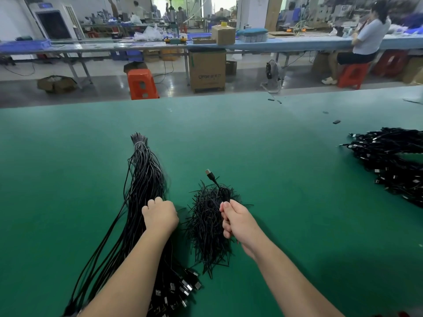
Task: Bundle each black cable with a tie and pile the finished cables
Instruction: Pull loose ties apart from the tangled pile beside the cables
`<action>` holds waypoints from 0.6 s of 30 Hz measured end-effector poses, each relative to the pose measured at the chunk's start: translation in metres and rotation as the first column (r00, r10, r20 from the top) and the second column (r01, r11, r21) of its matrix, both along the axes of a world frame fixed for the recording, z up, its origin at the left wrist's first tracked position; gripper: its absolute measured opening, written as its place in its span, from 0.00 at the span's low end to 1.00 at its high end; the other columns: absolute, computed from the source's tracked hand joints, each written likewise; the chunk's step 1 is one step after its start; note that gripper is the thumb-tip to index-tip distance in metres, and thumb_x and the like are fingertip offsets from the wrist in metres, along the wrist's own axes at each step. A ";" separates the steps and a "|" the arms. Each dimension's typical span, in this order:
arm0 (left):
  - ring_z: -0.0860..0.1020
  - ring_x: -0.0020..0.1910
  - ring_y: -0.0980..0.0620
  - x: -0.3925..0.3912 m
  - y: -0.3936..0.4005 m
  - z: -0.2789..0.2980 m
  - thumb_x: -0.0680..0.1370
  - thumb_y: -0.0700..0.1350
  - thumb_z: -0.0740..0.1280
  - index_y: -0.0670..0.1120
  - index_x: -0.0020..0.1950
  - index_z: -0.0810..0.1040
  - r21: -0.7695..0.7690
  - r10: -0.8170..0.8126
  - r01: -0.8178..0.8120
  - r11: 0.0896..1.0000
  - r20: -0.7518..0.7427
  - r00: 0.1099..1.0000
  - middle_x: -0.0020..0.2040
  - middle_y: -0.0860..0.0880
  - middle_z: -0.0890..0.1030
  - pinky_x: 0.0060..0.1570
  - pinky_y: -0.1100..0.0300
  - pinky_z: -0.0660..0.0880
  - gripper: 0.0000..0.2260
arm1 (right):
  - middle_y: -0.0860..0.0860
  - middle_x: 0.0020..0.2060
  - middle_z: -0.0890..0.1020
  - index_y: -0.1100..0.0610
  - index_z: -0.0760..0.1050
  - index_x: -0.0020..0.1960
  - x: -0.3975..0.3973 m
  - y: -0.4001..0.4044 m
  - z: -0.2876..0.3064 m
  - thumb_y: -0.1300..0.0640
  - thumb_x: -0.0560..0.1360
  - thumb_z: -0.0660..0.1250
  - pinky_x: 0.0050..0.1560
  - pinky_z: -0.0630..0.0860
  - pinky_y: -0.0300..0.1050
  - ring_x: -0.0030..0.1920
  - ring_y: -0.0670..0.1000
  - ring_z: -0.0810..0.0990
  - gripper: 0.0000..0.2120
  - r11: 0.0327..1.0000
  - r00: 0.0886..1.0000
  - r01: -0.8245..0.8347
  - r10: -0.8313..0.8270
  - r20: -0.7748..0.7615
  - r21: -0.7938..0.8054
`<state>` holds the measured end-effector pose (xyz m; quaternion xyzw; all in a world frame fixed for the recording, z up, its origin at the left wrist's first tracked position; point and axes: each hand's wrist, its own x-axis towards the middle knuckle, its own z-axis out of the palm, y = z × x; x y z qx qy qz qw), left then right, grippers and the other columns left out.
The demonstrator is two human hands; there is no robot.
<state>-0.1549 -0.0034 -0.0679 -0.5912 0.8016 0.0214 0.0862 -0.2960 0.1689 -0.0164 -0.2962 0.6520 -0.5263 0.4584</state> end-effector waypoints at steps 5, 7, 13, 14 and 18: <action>0.73 0.57 0.44 -0.002 0.006 0.009 0.80 0.45 0.64 0.45 0.53 0.72 -0.070 0.005 -0.012 0.997 -0.108 0.994 0.57 0.45 0.76 0.57 0.52 0.71 0.05 | 0.48 0.33 0.69 0.58 0.71 0.47 -0.002 -0.001 -0.004 0.52 0.86 0.54 0.32 0.72 0.42 0.29 0.46 0.68 0.14 1.000 0.997 -0.012 0.013 -0.073 0.010; 0.78 0.48 0.46 0.000 0.006 0.017 0.82 0.43 0.63 0.43 0.53 0.72 -0.148 -0.020 -0.035 0.988 -0.349 0.937 0.50 0.46 0.79 0.47 0.54 0.76 0.04 | 0.50 0.34 0.74 0.57 0.71 0.47 -0.003 -0.001 -0.004 0.51 0.86 0.53 0.38 0.76 0.45 0.30 0.47 0.74 0.15 0.999 0.985 -0.037 0.041 -0.167 0.028; 0.78 0.33 0.63 -0.010 0.045 0.057 0.80 0.45 0.69 0.55 0.43 0.79 0.040 -0.061 0.176 0.984 -0.845 0.532 0.37 0.58 0.81 0.30 0.72 0.69 0.07 | 0.43 0.28 0.69 0.49 0.70 0.45 0.003 0.001 0.000 0.48 0.86 0.52 0.35 0.73 0.51 0.28 0.49 0.69 0.13 0.975 0.929 -0.210 0.175 -0.325 -0.078; 0.78 0.32 0.63 -0.011 0.055 0.059 0.79 0.45 0.69 0.56 0.42 0.79 0.037 -0.082 0.226 0.973 -0.866 0.493 0.34 0.59 0.81 0.29 0.71 0.68 0.08 | 0.43 0.27 0.70 0.46 0.71 0.46 0.005 0.001 0.001 0.48 0.85 0.52 0.34 0.71 0.47 0.28 0.48 0.70 0.13 0.969 0.911 -0.233 0.189 -0.366 -0.078; 0.71 0.24 0.61 -0.007 0.073 0.058 0.79 0.46 0.69 0.51 0.41 0.83 0.060 -0.052 0.256 0.965 -0.910 0.411 0.26 0.62 0.77 0.25 0.67 0.63 0.08 | 0.42 0.30 0.73 0.41 0.70 0.54 0.011 0.001 0.001 0.51 0.85 0.53 0.35 0.73 0.42 0.30 0.45 0.72 0.08 0.961 0.894 -0.262 0.207 -0.398 -0.088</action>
